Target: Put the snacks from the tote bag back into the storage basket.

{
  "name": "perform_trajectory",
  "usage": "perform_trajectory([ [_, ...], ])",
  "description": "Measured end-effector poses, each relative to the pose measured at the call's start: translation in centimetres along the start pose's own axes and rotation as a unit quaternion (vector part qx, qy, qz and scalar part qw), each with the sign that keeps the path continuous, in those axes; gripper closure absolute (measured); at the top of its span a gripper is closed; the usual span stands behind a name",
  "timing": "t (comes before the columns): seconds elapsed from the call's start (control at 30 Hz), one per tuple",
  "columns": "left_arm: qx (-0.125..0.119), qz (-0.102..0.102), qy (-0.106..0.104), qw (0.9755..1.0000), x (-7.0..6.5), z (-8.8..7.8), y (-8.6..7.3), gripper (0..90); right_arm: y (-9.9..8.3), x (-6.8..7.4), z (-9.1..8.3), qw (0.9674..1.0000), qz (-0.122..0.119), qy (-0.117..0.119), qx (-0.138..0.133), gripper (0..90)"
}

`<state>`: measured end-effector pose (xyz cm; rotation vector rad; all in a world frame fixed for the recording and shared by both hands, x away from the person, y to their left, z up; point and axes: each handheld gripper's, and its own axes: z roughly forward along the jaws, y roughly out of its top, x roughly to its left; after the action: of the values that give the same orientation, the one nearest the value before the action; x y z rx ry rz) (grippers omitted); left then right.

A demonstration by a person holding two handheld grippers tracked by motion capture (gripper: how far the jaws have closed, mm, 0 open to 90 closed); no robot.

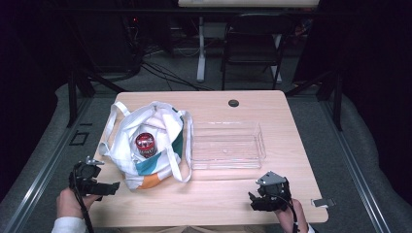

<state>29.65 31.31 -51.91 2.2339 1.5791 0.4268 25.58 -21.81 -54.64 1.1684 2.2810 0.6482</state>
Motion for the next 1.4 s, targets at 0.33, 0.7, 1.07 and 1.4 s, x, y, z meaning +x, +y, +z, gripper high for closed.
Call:
perform_trajectory([
  [0.33, -0.001, 0.002, 0.001, 1.0000, -0.03, -0.03, -0.10, 0.2, 0.03, 0.07, -0.09, 1.0000, 0.001, -0.002, -0.005, 14.2],
  [0.7, 0.001, 0.006, -0.002, 1.0000, 0.11, 0.21, -0.02, 0.2, 0.06, 0.09, -0.03, 1.0000, 0.000, 0.001, -0.004, 14.2],
  [1.07, 0.002, 0.006, -0.005, 1.0000, -0.03, 0.42, 0.03, 0.2, 0.14, 0.15, 0.02, 1.0000, -0.005, 0.003, -0.001, 14.2],
  [1.4, -0.010, -0.006, -0.009, 0.9999, 0.34, -0.16, -0.10, 0.2, 0.21, 0.17, 0.13, 1.0000, -0.004, 0.003, -0.003, 14.2],
])
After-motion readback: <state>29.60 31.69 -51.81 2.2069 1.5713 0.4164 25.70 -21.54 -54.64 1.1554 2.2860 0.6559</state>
